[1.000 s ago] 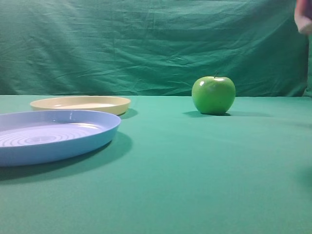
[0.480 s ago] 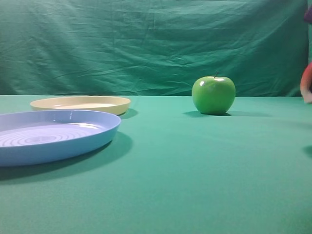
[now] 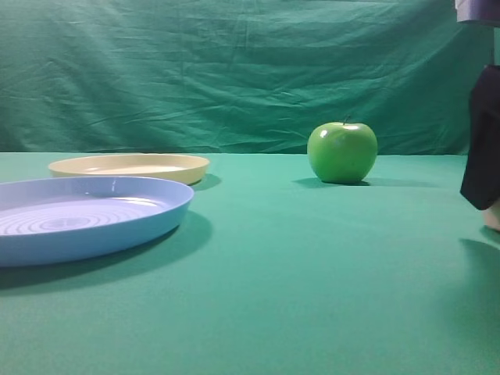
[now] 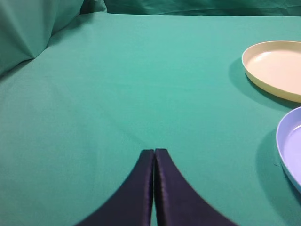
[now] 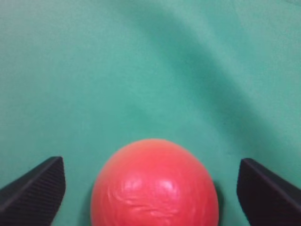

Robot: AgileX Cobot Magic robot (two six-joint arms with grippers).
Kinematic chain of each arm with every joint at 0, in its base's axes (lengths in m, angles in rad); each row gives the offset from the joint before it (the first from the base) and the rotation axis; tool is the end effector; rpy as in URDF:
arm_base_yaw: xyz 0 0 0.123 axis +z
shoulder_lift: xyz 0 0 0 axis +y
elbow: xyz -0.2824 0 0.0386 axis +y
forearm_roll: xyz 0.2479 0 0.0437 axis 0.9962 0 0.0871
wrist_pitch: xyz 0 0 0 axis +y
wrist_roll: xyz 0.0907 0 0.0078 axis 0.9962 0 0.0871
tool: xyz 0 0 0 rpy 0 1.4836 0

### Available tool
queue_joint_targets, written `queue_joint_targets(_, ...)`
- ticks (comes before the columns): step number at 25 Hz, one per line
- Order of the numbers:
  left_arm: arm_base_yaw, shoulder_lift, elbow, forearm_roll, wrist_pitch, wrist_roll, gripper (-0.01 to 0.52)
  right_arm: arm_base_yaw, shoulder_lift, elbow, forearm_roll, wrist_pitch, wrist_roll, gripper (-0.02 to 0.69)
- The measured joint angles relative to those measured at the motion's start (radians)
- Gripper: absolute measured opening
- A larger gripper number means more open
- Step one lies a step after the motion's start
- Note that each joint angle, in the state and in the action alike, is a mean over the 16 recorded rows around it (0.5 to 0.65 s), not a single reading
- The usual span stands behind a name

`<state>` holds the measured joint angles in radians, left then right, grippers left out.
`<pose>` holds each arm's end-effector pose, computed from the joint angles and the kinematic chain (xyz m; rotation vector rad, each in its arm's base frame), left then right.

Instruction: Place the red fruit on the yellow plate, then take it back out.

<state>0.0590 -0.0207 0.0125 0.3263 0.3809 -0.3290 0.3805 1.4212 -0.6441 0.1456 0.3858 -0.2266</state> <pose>0.0508 0.0139 0.1775 -0.1605 1.8311 0.1339 0.2273 0.0963 0.1854 -0.6378 2.5729 0.1689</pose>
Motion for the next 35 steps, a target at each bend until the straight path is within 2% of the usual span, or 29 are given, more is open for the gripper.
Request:
queue_joint_targets(4,0.0,0.0,0.0,0.0,0.0,0.0,0.0,0.0,-0.071,-0.063,-0.002,0.117,0.002,0.509)
queue_joint_targets(13,0.0,0.0,0.0,0.0,0.0,0.0,0.0,0.0,-0.334,-0.179,-0.001,0.386,0.032,0.165)
queue_joint_targets(18,0.0,0.0,0.0,0.0,0.0,0.0,0.0,0.0,-0.509,-0.194,0.006,0.474,0.055,0.032)
queue_joint_targets(22,0.0,0.0,0.0,0.0,0.0,0.0,0.0,0.0,-0.643,-0.194,0.015,0.532,0.069,0.0)
queue_joint_targets(29,0.0,0.0,0.0,0.0,0.0,0.0,0.0,0.0,-0.844,-0.195,0.028,0.607,0.078,0.0)
queue_joint_targets(35,0.0,0.0,0.0,0.0,0.0,0.0,0.0,-0.014,-0.993,-0.171,0.024,0.594,0.079,0.0)
